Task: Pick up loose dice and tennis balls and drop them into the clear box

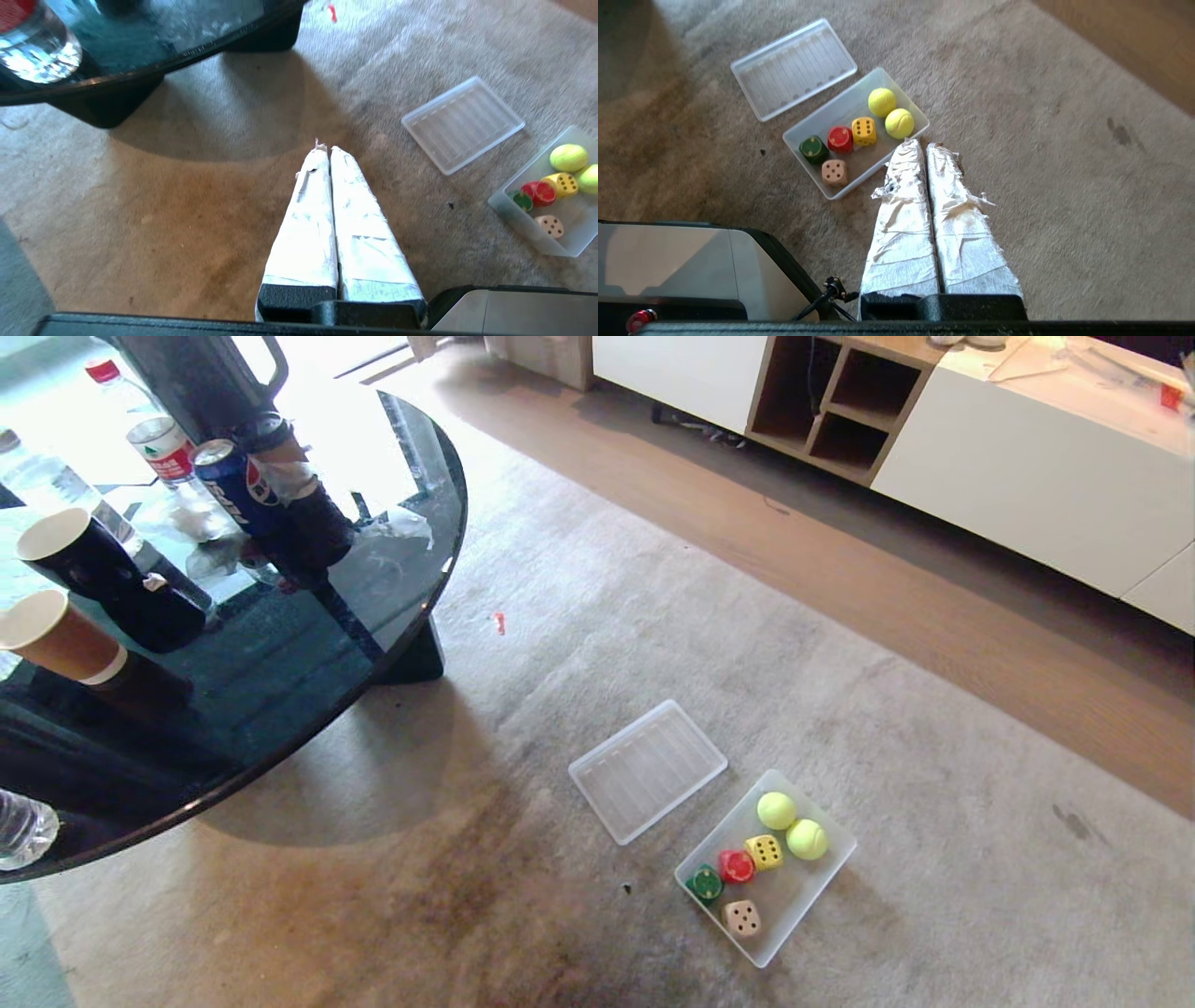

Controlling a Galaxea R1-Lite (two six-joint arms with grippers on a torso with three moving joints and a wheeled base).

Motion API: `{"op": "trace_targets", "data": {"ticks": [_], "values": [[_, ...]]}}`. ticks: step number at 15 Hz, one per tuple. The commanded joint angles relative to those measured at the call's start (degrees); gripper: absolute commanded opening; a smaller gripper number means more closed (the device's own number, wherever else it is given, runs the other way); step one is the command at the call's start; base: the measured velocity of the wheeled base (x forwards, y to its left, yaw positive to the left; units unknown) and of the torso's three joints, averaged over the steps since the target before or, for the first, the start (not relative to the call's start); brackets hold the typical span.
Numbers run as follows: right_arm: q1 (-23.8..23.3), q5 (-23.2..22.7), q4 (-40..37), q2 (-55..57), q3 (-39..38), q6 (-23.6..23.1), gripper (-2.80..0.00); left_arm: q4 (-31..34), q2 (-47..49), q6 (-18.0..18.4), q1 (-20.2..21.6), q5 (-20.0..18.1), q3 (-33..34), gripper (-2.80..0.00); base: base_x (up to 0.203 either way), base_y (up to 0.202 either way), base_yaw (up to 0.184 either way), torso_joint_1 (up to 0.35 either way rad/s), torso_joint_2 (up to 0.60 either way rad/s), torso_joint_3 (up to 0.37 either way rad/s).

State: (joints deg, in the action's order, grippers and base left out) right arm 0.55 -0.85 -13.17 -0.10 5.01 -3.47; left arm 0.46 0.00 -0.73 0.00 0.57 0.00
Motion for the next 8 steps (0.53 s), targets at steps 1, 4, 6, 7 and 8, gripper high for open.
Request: {"op": "trace_targets", "data": {"ticks": [1, 4, 6, 7, 8], "values": [[-0.02, -0.03, -0.11, 0.10, 0.00, -0.04, -2.80, -0.02, 0.00, -0.06, 0.00, 0.04, 0.09, -2.80, 0.000, 0.000, 0.000, 0.002, 0.00, 0.202], [-0.01, -0.03, -0.11, 0.10, 0.00, -0.04, -2.80, -0.02, 0.00, -0.06, 0.00, 0.04, 0.09, -2.80, 0.000, 0.000, 0.000, 0.004, 0.00, 0.200], [0.03, -0.03, -0.11, 0.10, 0.00, -0.04, -2.80, -0.09, 0.00, -0.06, 0.00, 0.04, 0.09, -2.80, 0.000, 0.000, 0.000, 0.002, 0.00, 0.204], [-0.02, -0.03, -0.11, 0.10, 0.00, -0.04, -2.80, -0.11, 0.00, -0.06, 0.00, 0.04, 0.09, -2.80, 0.000, 0.000, 0.000, 0.003, 0.00, 0.207], [-0.02, -0.03, -0.11, 0.10, 0.00, -0.04, -2.80, -0.11, 0.00, -0.06, 0.00, 0.04, 0.09, -2.80, 0.000, 0.000, 0.000, 0.002, 0.01, 0.203]]}}
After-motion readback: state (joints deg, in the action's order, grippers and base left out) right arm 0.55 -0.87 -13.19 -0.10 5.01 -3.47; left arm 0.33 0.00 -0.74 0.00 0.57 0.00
